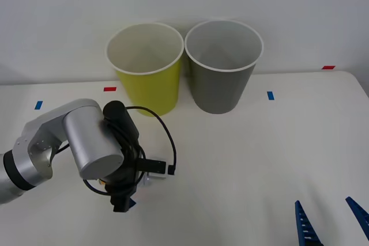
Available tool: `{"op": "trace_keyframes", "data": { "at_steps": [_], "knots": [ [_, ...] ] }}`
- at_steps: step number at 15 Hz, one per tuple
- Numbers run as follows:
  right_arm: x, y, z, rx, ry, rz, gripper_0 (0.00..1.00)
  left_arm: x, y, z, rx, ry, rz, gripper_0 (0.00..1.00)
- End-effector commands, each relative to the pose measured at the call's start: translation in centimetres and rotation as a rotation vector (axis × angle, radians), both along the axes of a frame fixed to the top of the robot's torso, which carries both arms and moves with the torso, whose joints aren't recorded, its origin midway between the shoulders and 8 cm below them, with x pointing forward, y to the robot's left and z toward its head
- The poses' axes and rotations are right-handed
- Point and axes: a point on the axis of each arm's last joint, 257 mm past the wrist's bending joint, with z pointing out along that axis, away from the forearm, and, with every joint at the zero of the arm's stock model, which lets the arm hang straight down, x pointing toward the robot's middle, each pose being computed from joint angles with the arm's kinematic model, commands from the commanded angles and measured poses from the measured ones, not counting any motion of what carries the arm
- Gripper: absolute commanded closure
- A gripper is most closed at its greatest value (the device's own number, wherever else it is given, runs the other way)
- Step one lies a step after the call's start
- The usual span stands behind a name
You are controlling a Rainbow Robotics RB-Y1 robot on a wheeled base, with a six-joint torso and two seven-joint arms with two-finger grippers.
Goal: Put cans in the gray bin and PET bottles in the light green bin.
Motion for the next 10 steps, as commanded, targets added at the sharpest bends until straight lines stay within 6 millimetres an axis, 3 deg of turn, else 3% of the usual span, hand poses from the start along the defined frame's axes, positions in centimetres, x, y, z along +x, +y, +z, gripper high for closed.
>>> {"op": "trace_keyframes", "data": {
  "at_steps": [1, 10],
  "knots": [
    [0.00, 0.00, 0.00, 0.000, 0.000, 0.000, 0.00, 0.63, -0.32, 0.00, 0.002, -0.002, 0.001, 0.00],
    [0.00, 0.00, 0.00, 0.000, 0.000, 0.000, 0.00, 0.89, -0.55, -0.38, 0.009, 0.007, -0.017, 0.00]
  ]
}}
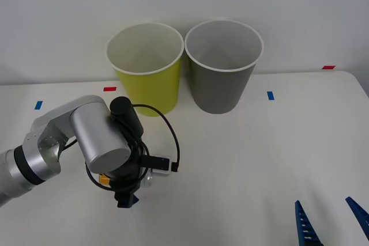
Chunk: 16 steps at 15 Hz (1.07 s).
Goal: Put cans in the gray bin and PET bottles in the light green bin.
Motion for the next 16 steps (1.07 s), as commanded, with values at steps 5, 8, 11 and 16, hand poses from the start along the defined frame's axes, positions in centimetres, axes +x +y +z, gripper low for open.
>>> {"op": "trace_keyframes", "data": {
  "at_steps": [5, 8, 11, 16],
  "knots": [
    [0.00, 0.00, 0.00, 0.000, 0.000, 0.000, 0.00, 0.47, 0.98, -1.13, 0.019, 0.020, 0.006, 0.00],
    [0.00, 0.00, 0.00, 0.000, 0.000, 0.000, 0.00, 0.59, 0.86, -1.13, 0.015, 0.016, -0.002, 0.11],
    [0.00, 0.00, 0.00, 0.000, 0.000, 0.000, 0.00, 0.72, 0.60, -1.02, 0.005, 0.011, -0.003, 1.00],
    [0.00, 0.00, 0.00, 0.000, 0.000, 0.000, 0.00, 0.83, 0.68, -0.96, -0.002, 0.009, -0.002, 1.00]
  ]
}}
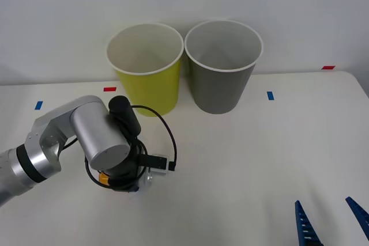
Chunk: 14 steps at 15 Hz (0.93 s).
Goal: Put cans in the gray bin and PET bottles in the light green bin.
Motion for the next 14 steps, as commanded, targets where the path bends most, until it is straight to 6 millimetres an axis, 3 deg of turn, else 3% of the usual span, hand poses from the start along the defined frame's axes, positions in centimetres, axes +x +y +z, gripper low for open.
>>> {"op": "trace_keyframes", "data": {
  "at_steps": [1, 7, 14],
  "knots": [
    [0.0, 0.0, 0.0, 0.000, 0.000, 0.000, 0.00, 0.0, -0.1, 0.0, -0.010, 0.001, 0.001, 1.00],
    [0.0, 0.0, 0.0, 0.000, 0.000, 0.000, 0.00, -0.5, 0.0, 1.3, -0.034, -0.007, 0.008, 1.00],
    [0.0, 0.0, 0.0, 0.000, 0.000, 0.000, 0.00, -3.0, -3.3, 6.7, -0.342, -0.037, 0.151, 1.00]
  ]
}}
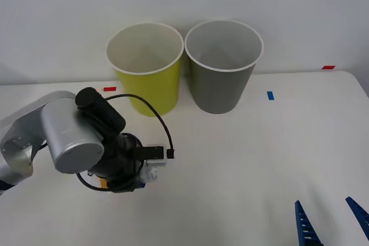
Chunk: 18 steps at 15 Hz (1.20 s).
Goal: Put cans in the gray bin and PET bottles in the light green bin.
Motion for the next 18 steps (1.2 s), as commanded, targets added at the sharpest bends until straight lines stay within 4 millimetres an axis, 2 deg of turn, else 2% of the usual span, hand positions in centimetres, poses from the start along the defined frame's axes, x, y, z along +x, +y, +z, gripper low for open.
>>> {"op": "trace_keyframes", "data": {
  "at_steps": [1, 5, 12, 16, 18],
  "knots": [
    [0.0, 0.0, 0.0, 0.000, 0.000, 0.000, 0.00, -1.2, -1.6, 3.0, -0.147, -0.047, 0.039, 1.00],
    [0.0, 0.0, 0.0, 0.000, 0.000, 0.000, 0.00, -1.9, -2.4, 8.2, -0.325, -0.128, 0.103, 1.00],
    [0.0, 0.0, 0.0, 0.000, 0.000, 0.000, 0.00, -3.2, -2.2, 14.3, -0.516, -0.122, 0.149, 1.00],
    [0.0, 0.0, 0.0, 0.000, 0.000, 0.000, 0.00, -3.3, -1.9, 20.2, -0.669, -0.160, 0.163, 1.00],
    [0.0, 0.0, 0.0, 0.000, 0.000, 0.000, 0.00, -3.7, -1.9, 23.7, -0.769, -0.186, 0.162, 1.00]
  ]
}}
